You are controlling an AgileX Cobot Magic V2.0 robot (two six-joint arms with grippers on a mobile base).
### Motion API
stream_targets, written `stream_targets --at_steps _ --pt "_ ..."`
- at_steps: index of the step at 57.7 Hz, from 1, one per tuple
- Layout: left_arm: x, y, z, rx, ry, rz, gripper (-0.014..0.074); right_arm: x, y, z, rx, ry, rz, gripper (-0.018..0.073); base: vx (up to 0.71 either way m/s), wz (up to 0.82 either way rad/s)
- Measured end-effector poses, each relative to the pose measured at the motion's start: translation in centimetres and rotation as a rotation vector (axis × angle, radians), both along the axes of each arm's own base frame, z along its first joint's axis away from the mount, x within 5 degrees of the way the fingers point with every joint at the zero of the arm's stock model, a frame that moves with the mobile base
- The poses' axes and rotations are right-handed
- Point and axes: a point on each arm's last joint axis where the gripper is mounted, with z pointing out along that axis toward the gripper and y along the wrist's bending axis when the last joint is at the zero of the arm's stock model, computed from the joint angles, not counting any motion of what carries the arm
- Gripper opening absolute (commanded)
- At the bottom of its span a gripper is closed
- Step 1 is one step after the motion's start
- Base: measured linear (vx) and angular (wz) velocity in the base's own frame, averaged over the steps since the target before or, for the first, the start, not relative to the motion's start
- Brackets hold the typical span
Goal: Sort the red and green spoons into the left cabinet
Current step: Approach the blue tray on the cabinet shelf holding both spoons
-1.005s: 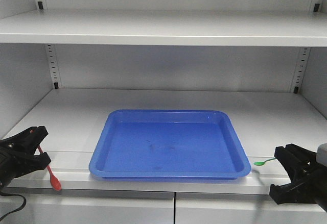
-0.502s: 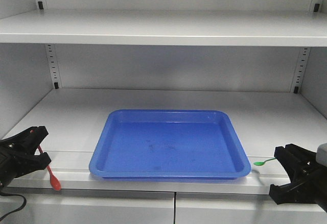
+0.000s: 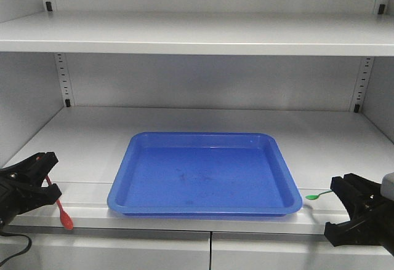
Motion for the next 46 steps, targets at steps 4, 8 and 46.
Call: stream_targets --at_steps 4,8,46 --pt "0.0 0.0 0.0 0.000 0.000 0.000 -0.0006 0.0 0.0 0.0 0.000 0.000 0.000 -0.0009 0.00 0.00" --pt "0.0 0.0 0.0 0.000 0.000 0.000 -0.0006 0.0 0.0 0.0 0.000 0.000 0.000 -0.0009 0.00 0.00" --pt "-0.5 -0.3 1.8 -0.056 -0.197 -0.048 -0.0006 0.0 0.0 0.0 0.000 0.000 0.000 -0.0009 0.00 0.00"
